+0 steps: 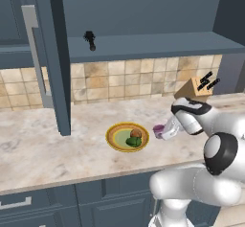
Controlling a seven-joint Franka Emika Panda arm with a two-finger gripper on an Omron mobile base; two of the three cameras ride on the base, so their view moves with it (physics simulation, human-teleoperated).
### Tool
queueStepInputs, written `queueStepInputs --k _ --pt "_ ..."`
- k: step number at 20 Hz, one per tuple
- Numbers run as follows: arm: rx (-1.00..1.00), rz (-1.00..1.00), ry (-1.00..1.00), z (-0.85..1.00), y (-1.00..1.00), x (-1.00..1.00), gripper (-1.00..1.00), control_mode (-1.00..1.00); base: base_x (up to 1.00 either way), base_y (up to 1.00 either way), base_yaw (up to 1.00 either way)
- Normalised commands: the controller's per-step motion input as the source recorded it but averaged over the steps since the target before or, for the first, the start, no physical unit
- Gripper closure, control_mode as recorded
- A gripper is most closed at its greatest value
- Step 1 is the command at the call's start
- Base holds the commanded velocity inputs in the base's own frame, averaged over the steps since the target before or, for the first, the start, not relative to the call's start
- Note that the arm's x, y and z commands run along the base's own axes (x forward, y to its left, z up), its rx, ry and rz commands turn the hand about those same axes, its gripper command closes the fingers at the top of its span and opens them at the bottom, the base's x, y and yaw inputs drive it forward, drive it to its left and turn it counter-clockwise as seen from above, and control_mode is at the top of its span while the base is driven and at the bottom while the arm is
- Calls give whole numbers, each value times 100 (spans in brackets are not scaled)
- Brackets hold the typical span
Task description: Pick the avocado and bread from the counter and place them on the plate. Then pick the jam from the cabinet and place it next to the plate. Lastly close the cabinet door.
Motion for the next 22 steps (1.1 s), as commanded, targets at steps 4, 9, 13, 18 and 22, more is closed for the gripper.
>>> queueStepInputs --k 4,9,13,18,22 --pt "0 0 -5 -9 0 15 100 -100 0 0 0" --pt "-2 0 -6 -14 0 6 100 -100 0 0 0" --pt "-2 0 -5 -21 0 7 100 -100 0 0 0" --pt "-3 0 -4 -23 0 6 100 -100 0 0 0" --pt "-4 0 -5 -21 0 2 100 -100 0 0 0"
